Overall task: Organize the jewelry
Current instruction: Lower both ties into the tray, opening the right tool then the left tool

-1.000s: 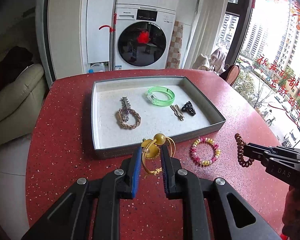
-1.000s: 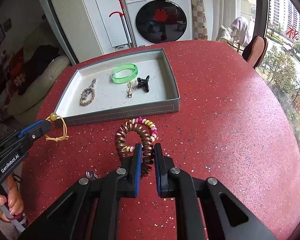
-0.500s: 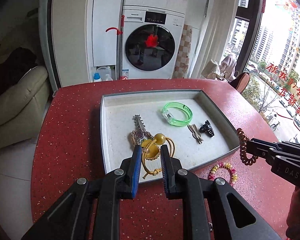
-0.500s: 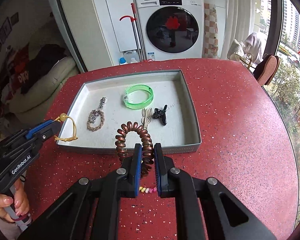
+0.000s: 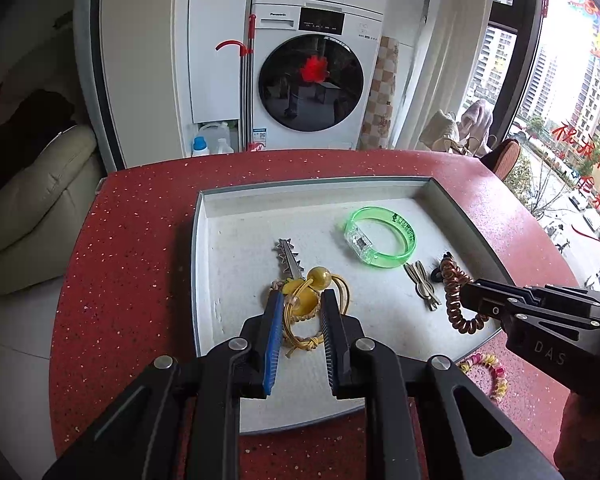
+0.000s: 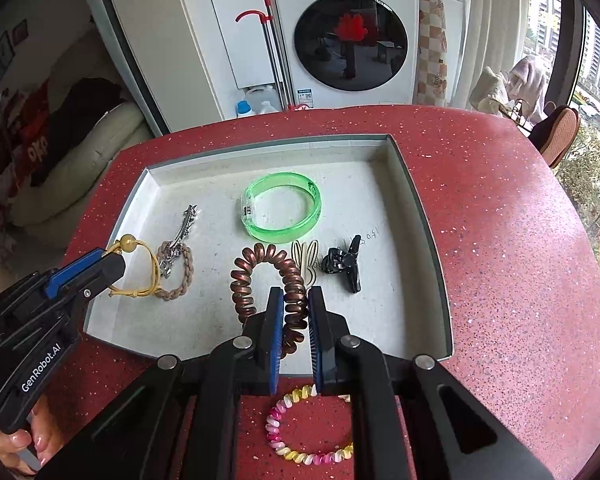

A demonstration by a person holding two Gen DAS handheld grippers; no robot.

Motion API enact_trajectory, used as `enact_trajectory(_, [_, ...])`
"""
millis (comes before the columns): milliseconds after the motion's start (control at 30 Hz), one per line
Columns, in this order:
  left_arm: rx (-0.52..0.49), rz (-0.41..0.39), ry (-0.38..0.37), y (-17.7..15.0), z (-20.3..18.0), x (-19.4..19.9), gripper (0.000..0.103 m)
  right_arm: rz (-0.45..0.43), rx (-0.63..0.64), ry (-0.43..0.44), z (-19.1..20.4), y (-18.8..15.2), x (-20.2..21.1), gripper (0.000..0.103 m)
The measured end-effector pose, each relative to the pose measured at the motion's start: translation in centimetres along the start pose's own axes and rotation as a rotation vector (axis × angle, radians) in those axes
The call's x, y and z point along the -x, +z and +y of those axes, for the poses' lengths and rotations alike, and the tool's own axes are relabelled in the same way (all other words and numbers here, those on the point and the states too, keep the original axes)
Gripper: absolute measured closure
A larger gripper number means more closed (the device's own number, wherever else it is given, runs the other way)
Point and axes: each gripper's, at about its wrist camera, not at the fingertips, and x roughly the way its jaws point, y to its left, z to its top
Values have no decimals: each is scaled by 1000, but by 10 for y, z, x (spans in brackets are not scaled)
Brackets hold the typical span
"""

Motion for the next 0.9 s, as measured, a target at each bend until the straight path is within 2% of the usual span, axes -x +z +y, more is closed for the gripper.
enact_trajectory(200, [-5,26,13,-2,0,-18,66,27,-16,4,-4,1,-20,90])
enact_trajectory(533, [-15,62,55,-6,-4,-38,66,32,-70,-45,-25,9,-38,90])
enact_trajectory(900, [-73,90,113,-12,-16,-54,66,24,-34,-103,-22,3,-44,90])
